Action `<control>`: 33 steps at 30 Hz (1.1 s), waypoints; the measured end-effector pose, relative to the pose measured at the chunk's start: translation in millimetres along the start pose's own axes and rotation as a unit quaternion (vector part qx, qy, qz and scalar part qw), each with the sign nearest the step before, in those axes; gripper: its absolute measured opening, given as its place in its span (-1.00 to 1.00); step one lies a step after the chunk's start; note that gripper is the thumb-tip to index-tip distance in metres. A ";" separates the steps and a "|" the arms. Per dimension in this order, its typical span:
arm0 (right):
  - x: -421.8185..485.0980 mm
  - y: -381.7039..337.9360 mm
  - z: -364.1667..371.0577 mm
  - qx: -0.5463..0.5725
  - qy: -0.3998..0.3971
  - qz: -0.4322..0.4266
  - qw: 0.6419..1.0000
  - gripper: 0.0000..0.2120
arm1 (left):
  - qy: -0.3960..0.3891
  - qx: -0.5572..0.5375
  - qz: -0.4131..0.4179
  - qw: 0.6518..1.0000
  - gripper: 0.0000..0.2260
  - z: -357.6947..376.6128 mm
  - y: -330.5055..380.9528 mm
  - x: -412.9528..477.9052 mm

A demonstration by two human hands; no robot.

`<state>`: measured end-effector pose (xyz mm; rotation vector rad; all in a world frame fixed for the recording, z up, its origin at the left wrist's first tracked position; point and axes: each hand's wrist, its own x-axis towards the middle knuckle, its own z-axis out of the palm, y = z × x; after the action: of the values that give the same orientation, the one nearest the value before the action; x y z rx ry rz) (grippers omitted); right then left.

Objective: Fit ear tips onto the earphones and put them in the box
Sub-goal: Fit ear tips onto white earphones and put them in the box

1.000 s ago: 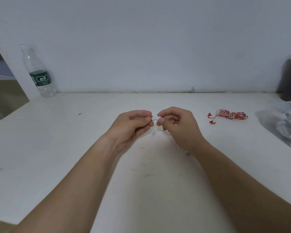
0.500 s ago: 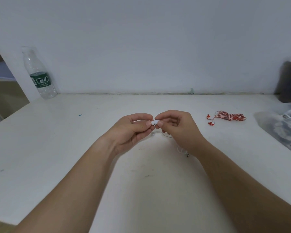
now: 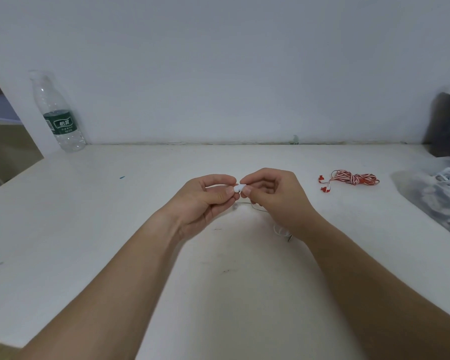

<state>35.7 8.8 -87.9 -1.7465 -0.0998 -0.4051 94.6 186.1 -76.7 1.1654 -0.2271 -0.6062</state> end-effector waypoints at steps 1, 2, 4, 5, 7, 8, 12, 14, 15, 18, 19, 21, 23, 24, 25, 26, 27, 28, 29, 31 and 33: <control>0.1 0.2 0.0 0.000 0.001 0.001 1.000 -0.87 | 0.001 0.003 0.002 1.000 -0.85 0.3 -0.4 0.1; -0.1 0.1 0.3 0.000 0.001 0.001 1.000 -0.87 | 0.003 0.005 0.004 1.000 -0.85 0.6 -0.9 0.2; -0.4 -0.2 0.6 0.000 -0.001 -0.004 1.000 -0.90 | 0.006 0.007 0.007 1.000 -0.85 1.2 -2.0 0.8; -0.2 -0.4 0.3 0.003 -0.005 -0.005 1.000 -0.91 | 0.007 0.006 0.007 1.000 -0.85 1.4 -2.1 0.8; 0.0 -0.6 -0.7 0.013 -0.011 -0.003 1.000 -0.94 | 0.004 0.004 0.006 1.000 -0.85 2.0 -1.6 0.4; 0.0 -0.8 -1.3 0.017 -0.013 -0.001 1.000 -0.94 | 0.002 0.002 0.006 1.000 -0.85 2.2 -1.1 0.0; 0.0 -1.9 -3.1 0.023 -0.020 0.002 1.000 -0.91 | -0.005 -0.008 0.007 1.000 -0.85 2.8 0.6 -1.2; -0.3 -2.4 -3.3 0.024 -0.020 0.002 0.999 -0.91 | -0.007 -0.007 0.006 1.000 -0.85 2.8 0.6 -1.3; -0.4 -2.1 -3.3 0.022 -0.019 0.003 1.000 -0.91 | -0.007 -0.006 0.006 1.000 -0.85 2.7 0.1 -1.2; -0.7 -2.6 -2.1 0.020 -0.013 0.006 1.000 -0.93 | -0.004 -0.003 0.009 1.000 -0.85 2.9 -1.1 -0.5; -0.9 -2.9 -1.5 0.021 -0.012 0.008 1.000 -0.93 | -0.002 -0.004 0.010 1.000 -0.85 2.6 -1.6 -0.3; -1.4 -4.2 -1.4 0.023 -0.008 0.011 1.000 -0.94 | -0.002 -0.008 0.012 1.000 -0.85 2.7 -2.6 0.8; -1.8 -5.7 -2.3 0.026 -0.006 0.018 0.999 -0.95 | -0.005 -0.006 0.016 1.000 -0.85 3.6 -2.6 0.6; -1.9 -6.5 -2.7 0.024 -0.006 0.021 0.999 -0.94 | -0.006 -0.001 0.021 1.000 -0.86 3.6 -2.2 0.8; -1.6 -7.1 -3.0 0.020 -0.005 0.024 1.000 -0.94 | -0.007 0.011 0.030 0.999 -0.87 3.6 -1.3 0.5; -1.1 -7.5 -3.3 0.015 0.000 0.026 1.000 -0.94 | -0.001 0.040 0.046 0.998 -0.88 2.9 -0.8 1.0; -0.3 -7.3 -4.3 0.011 0.013 0.031 0.999 -0.93 | 0.018 0.103 0.075 0.992 -0.89 1.4 -0.7 1.7; 0.7 -7.1 -5.8 0.012 0.033 0.036 0.999 -0.93 | 0.051 0.200 0.118 0.971 -0.90 -1.1 -1.9 3.4; 1.7 -6.9 -7.6 0.016 0.054 0.041 0.998 -0.93 | 0.090 0.309 0.162 0.933 -0.89 -3.3 -4.2 5.5; 3.5 -5.2 -11.2 0.019 0.083 0.051 0.995 -0.92 | 0.130 0.476 0.199 0.847 -0.88 -3.5 -11.6 8.9; 4.5 -3.7 -11.3 0.003 0.086 0.064 0.994 -0.91 | 0.129 0.587 0.164 0.783 -0.88 1.6 -17.9 10.3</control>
<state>36.5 -1.9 -81.2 -1.6943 0.1341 -0.4588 96.4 174.5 -93.8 2.3308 -0.6044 0.1035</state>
